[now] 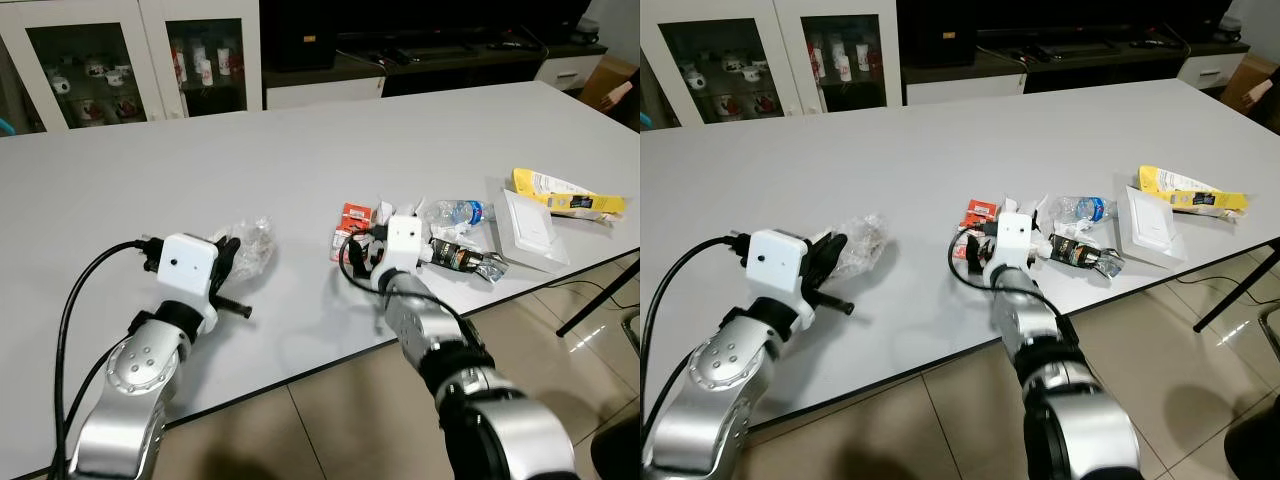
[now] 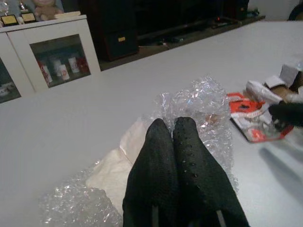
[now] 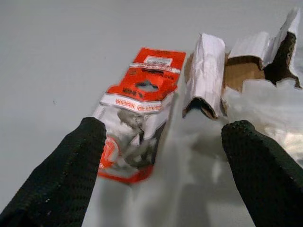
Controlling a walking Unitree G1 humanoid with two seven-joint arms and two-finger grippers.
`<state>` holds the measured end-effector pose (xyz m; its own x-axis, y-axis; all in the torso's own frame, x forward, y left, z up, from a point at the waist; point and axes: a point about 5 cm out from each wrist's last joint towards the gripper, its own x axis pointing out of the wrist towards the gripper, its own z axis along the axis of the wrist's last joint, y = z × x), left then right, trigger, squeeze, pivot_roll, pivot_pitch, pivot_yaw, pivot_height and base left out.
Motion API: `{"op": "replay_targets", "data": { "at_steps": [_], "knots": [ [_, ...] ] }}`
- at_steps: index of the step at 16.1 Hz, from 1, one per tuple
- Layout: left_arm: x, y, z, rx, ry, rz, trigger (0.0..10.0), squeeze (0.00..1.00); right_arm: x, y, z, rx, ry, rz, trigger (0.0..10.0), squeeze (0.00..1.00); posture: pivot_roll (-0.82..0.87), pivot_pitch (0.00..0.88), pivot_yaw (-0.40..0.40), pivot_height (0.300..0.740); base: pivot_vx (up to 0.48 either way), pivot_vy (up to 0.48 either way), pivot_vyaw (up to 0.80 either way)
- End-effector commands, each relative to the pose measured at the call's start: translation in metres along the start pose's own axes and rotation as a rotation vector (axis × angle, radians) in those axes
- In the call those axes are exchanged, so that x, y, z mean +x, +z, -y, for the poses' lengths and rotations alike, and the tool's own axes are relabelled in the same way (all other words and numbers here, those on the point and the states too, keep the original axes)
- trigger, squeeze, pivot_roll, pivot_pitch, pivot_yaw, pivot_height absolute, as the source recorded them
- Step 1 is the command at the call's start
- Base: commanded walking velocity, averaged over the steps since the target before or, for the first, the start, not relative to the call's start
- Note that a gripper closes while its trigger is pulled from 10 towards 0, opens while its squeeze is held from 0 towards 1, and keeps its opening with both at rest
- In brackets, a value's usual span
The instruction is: Picking trash to rubbish bin
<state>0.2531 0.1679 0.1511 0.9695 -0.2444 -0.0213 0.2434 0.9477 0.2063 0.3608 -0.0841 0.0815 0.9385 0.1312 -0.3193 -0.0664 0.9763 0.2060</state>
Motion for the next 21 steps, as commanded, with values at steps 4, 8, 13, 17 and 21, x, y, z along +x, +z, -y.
{"op": "replay_targets", "data": {
  "at_steps": [4, 8, 13, 17, 21],
  "knots": [
    [-0.006, 0.006, -0.002, 0.023, -0.010, 0.007, 10.0, 0.00, 0.003, 0.001, -0.005, 0.123, -0.003, -0.048, 10.0, 0.00, 0.19, 0.000, -0.088, 0.740, 0.000, 0.000, 0.00],
    [-0.011, 0.006, -0.002, 0.031, -0.008, 0.003, 10.0, 0.00, 0.004, 0.000, -0.004, 0.187, -0.016, -0.069, 9.0, 0.00, 0.21, 0.003, -0.091, 0.740, 0.000, 0.000, 0.00],
    [-0.014, 0.008, -0.001, 0.041, -0.012, 0.001, 10.0, 0.00, 0.004, -0.002, 0.001, 0.212, -0.040, -0.081, 2.0, 0.00, 0.22, 0.013, -0.096, 0.740, 0.000, 0.000, 0.00],
    [-0.019, 0.014, -0.001, 0.059, -0.024, 0.013, 10.0, 0.00, 0.004, 0.000, 0.012, 0.209, -0.078, -0.078, 2.3, 0.00, 0.26, 0.084, -0.093, 0.740, 0.000, 0.000, 0.00],
    [-0.022, 0.026, -0.003, 0.093, -0.042, 0.036, 10.0, 0.00, 0.005, 0.005, 0.022, 0.193, -0.104, -0.068, 0.0, 0.00, 0.29, 0.166, -0.081, 0.740, 0.000, 0.000, 0.00]
  ]
}}
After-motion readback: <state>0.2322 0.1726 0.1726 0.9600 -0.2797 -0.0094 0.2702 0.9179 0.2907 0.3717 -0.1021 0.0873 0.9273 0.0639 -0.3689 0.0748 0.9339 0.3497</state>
